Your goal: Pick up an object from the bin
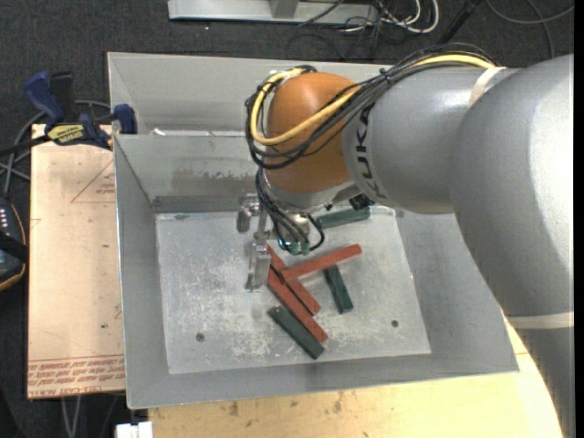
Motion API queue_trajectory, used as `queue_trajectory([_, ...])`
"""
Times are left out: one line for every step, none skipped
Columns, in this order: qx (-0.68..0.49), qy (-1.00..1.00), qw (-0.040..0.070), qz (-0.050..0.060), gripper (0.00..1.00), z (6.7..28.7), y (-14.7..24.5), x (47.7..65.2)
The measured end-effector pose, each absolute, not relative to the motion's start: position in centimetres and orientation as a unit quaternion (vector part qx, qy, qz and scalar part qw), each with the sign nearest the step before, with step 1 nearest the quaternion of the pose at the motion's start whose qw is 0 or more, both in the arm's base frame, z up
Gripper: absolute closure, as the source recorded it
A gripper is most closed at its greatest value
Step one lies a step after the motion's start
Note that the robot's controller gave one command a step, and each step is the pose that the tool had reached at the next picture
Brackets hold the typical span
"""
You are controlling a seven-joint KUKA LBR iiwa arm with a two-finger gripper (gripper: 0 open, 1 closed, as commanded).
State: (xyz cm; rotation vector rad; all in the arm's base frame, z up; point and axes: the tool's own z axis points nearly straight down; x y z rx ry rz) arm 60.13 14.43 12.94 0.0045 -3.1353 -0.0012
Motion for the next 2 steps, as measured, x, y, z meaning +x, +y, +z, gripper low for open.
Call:
queue_trajectory([0.023, -1.0, 0.002, 0.001, 0.0, 11.7, 9.2, 57.0])
queue_trajectory([0.061, -0.998, 0.0, 0.0, 0.0, 7.5, 7.7, 60.9])
